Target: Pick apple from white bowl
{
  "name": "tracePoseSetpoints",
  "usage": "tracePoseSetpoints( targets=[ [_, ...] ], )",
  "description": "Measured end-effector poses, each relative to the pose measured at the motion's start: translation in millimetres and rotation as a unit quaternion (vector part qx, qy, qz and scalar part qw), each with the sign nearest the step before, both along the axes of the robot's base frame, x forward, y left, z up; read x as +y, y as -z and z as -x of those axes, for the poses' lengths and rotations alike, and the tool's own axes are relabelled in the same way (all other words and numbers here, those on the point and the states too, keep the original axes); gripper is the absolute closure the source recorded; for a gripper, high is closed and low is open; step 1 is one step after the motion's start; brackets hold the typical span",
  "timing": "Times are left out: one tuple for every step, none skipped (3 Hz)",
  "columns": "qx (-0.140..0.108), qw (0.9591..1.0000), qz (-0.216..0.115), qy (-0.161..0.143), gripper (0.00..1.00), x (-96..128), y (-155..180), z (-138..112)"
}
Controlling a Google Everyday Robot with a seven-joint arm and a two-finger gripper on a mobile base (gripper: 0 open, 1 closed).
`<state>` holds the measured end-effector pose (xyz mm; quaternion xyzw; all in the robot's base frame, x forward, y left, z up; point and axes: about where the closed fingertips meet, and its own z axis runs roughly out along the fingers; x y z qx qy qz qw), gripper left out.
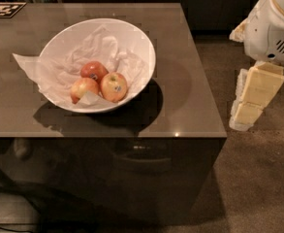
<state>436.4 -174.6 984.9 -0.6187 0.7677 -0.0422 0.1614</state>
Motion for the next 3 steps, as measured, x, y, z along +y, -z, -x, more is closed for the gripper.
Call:
tracePoseSetpoints(
  targets=[
    [-0.007,0.9996,0.015,-0.024,0.00,52,-18,1],
    [-0.007,0.9987,0.025,-0.044,0.00,96,-32,-7],
    [-0.018,0.9981,0.022,-0.054,0.00,114,-41,-10]
  ],
)
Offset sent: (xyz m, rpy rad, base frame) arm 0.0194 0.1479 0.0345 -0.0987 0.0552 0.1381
